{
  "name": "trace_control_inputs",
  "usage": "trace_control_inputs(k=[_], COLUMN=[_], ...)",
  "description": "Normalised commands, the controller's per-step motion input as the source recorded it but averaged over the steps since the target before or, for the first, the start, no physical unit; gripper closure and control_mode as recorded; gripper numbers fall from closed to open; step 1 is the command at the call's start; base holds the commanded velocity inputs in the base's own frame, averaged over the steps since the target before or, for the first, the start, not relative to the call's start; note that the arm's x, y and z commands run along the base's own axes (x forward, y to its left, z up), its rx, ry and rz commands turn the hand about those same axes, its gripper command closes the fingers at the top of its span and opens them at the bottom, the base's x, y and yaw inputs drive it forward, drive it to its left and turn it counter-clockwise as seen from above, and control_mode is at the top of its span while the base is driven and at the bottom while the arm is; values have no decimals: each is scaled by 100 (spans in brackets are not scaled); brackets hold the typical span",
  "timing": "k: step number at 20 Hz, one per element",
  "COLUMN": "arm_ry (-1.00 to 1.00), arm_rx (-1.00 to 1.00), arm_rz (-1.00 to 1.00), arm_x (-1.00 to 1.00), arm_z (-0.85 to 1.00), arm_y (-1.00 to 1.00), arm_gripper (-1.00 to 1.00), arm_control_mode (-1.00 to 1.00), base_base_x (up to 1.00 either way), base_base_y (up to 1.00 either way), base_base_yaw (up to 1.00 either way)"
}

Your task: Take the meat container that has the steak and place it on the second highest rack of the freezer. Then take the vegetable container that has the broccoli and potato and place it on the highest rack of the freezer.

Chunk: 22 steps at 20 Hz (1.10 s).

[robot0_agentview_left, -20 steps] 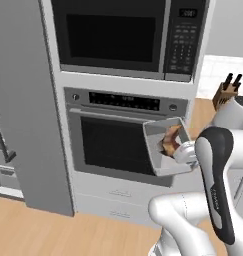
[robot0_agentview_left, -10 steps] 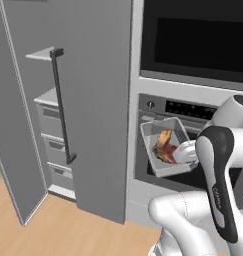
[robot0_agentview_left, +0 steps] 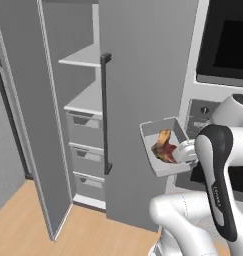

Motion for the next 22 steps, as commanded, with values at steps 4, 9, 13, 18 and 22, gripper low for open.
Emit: trace_control_inputs(k=[4, 9, 13, 18, 22], arm_ry=[0, 0, 0, 0, 0], arm_rx=[0, 0, 0, 0, 0], arm_rz=[0, 0, 0, 0, 0], arm_x=[0, 0, 0, 0, 0], arm_z=[0, 0, 0, 0, 0], arm_y=[0, 0, 0, 0, 0], arm_gripper=[100, 100, 100, 100, 100], arm_control_mode=[100, 100, 100, 100, 100], base_base_x=[5, 47, 57, 35, 20], base_base_y=[100, 97, 76, 47, -4], base_base_yaw=[-20, -36, -37, -33, -14])
